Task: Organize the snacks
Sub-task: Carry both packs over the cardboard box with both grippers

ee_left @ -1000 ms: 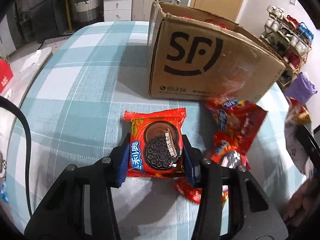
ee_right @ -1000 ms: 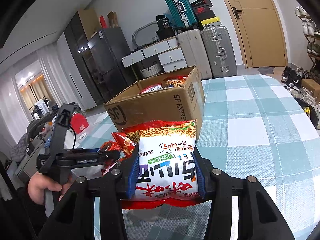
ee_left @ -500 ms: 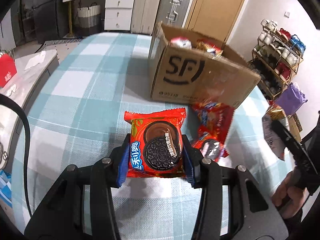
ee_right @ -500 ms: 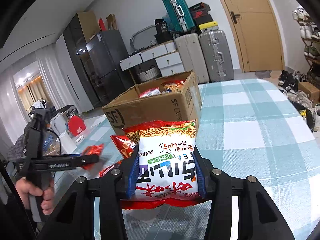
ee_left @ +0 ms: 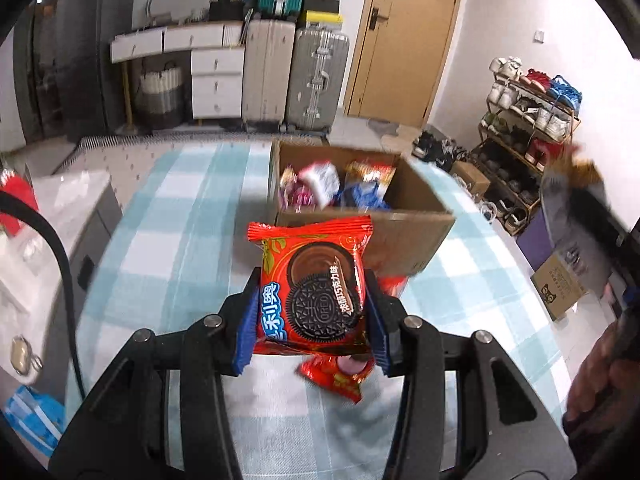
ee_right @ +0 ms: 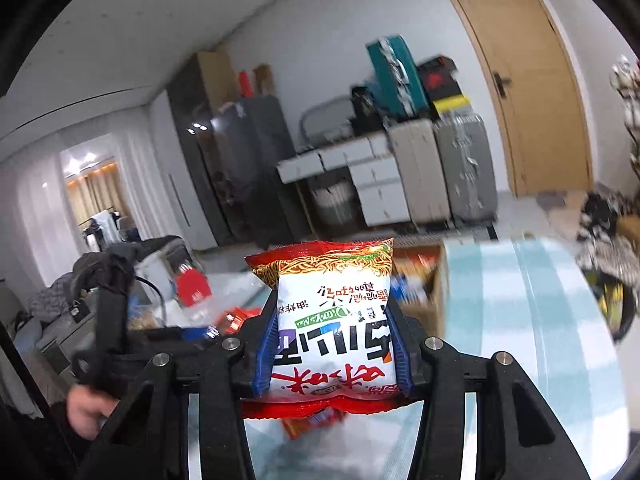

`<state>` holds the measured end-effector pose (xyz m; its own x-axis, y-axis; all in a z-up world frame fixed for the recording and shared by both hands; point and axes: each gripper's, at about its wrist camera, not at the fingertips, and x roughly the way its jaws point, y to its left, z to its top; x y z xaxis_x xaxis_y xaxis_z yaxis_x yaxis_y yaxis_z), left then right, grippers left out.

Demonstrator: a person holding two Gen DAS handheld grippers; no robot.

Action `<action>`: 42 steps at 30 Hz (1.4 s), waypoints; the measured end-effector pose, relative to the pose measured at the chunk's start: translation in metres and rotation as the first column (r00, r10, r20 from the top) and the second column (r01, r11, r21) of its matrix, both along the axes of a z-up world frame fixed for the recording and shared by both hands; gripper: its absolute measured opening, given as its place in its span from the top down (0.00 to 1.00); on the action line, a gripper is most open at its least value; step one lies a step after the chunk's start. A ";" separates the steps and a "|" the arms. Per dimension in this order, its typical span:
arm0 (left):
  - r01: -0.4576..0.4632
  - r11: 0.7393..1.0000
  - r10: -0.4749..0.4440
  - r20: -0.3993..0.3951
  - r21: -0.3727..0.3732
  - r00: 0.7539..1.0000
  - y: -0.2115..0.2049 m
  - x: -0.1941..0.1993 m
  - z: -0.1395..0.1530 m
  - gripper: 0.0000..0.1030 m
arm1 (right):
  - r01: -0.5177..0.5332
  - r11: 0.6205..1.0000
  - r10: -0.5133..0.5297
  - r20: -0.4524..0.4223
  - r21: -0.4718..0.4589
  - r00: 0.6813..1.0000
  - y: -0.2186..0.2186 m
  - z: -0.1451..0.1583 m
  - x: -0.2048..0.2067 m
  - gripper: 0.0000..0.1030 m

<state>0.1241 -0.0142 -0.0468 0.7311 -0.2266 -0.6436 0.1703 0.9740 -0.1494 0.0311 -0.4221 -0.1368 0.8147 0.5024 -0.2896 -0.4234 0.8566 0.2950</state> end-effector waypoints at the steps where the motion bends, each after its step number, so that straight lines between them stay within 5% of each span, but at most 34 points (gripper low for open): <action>1: 0.003 1.000 -0.003 0.006 -0.006 1.000 -0.001 -0.001 0.007 0.58 | -0.007 1.000 0.007 0.006 0.007 1.000 0.000 0.009 0.000 0.54; 8: 0.061 0.996 -0.057 0.053 -0.059 0.997 -0.012 0.005 0.068 0.58 | -0.054 0.997 0.052 0.040 0.062 0.998 0.003 0.074 0.010 0.54; 13: 0.068 0.998 -0.068 0.117 0.005 0.991 -0.028 0.016 0.112 0.58 | -0.070 0.995 0.068 0.036 0.066 0.997 0.007 0.110 0.032 0.54; 16: 0.060 0.998 -0.063 0.123 0.025 0.990 -0.034 0.035 0.126 0.58 | -0.086 0.990 0.088 -0.009 0.115 0.996 0.007 0.123 0.058 0.54; 24: 0.101 0.995 -0.102 0.088 0.020 0.991 -0.050 0.084 0.154 0.58 | -0.013 0.998 0.018 -0.077 0.069 0.997 0.013 0.134 0.124 0.54; 30: 0.109 0.994 -0.109 0.000 0.014 0.994 -0.060 0.144 0.135 0.58 | 0.005 0.999 0.000 -0.160 0.033 0.987 0.013 0.111 0.179 0.54; 42: 0.112 0.993 -0.115 -0.161 -0.028 0.980 -0.065 0.231 0.027 0.58 | 0.040 0.999 -0.037 -0.361 0.001 0.932 0.007 0.021 0.257 0.54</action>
